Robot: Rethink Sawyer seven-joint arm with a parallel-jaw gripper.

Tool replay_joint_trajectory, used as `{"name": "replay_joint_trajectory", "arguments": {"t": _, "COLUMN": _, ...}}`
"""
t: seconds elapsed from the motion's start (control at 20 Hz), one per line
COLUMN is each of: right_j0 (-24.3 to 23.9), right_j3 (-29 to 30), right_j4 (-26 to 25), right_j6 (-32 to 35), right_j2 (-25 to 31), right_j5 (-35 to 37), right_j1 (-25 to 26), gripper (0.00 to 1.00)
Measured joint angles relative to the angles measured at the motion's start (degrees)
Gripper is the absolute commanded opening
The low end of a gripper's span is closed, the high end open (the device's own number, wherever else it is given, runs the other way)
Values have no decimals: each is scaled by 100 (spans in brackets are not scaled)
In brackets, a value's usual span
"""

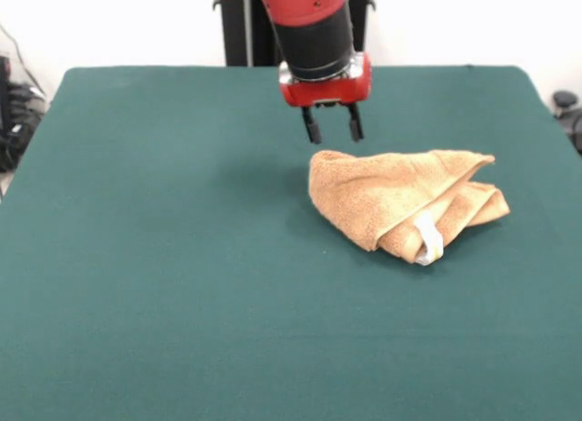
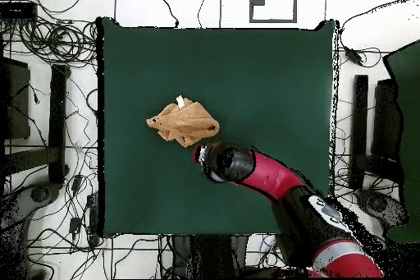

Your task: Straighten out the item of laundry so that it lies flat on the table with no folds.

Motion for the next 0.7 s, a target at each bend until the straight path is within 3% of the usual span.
{"name": "replay_joint_trajectory", "arguments": {"t": 0.7, "right_j0": -66, "right_j3": 56, "right_j4": -132, "right_j6": 0, "right_j2": 14, "right_j5": -111, "right_j1": -186, "gripper": 100}}
